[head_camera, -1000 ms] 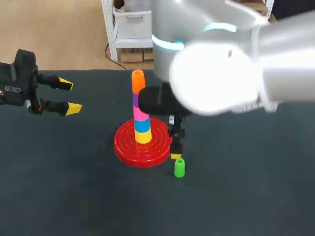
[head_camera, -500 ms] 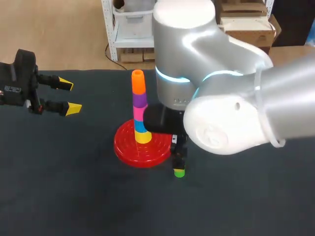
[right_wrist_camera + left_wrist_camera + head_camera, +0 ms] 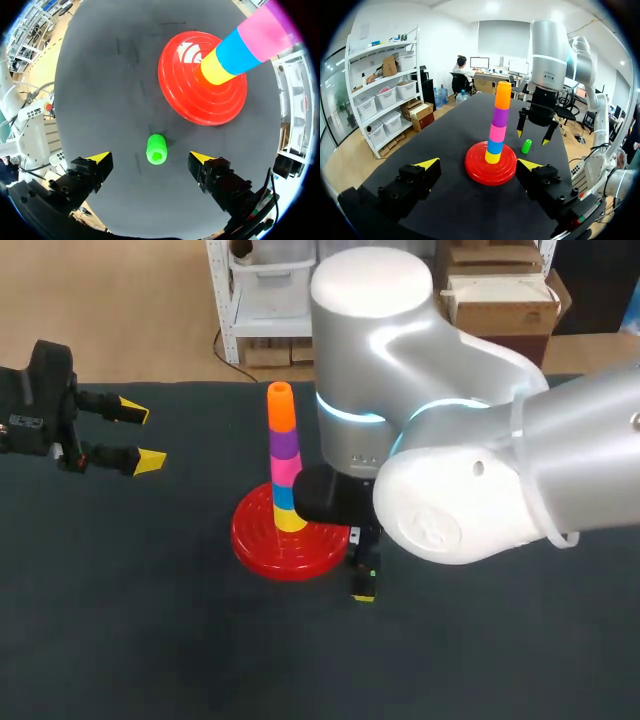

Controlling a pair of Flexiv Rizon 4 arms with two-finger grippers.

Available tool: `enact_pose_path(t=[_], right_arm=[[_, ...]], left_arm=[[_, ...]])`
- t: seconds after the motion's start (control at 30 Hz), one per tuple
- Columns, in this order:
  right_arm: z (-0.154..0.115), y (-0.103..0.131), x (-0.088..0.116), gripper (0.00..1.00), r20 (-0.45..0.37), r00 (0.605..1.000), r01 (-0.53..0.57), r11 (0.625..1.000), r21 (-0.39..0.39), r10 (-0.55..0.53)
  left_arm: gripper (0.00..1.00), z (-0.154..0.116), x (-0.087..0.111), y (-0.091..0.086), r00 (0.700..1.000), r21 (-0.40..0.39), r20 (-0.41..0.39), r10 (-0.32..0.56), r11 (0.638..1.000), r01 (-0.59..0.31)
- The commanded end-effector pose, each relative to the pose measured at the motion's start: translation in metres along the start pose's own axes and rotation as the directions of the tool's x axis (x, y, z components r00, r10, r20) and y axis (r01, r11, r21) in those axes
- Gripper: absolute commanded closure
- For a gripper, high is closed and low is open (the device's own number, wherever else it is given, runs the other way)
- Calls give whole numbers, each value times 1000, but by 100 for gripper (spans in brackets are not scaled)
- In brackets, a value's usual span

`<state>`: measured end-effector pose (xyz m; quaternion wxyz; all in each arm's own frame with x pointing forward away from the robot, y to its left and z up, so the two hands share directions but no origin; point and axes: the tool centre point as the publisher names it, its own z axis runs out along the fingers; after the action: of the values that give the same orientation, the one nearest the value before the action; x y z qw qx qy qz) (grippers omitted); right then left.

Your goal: Pick up and stack the cylinders on the red base in this order: pink,purple,orange,green

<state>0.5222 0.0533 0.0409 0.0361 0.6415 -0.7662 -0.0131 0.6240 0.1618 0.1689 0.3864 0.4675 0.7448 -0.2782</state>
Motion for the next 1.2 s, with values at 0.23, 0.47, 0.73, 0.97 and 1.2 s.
enact_pose_path(t=[0.23,0.47,0.73,0.97,1.2], right_arm=[[12,-2,-2,38,-9,1000,-17,1000,-3,17],[17,-3,-1,62,-6,999,-42,999,-2,42],[-9,-10,-3,100,9,999,-50,998,38,50],[-87,-24,-4,100,-16,1000,4,998,69,-3],[-190,-47,0,100,-29,998,56,993,104,-53]], left_arm=[[0,1,2,2,1000,2,3,3,1000,-3],[0,1,2,2,1000,2,3,3,1000,-3],[0,1,2,2,1000,2,3,3,1000,-3],[0,1,2,2,1000,2,3,3,1000,-3],[0,1,2,2,1000,2,3,3,1000,-3]])
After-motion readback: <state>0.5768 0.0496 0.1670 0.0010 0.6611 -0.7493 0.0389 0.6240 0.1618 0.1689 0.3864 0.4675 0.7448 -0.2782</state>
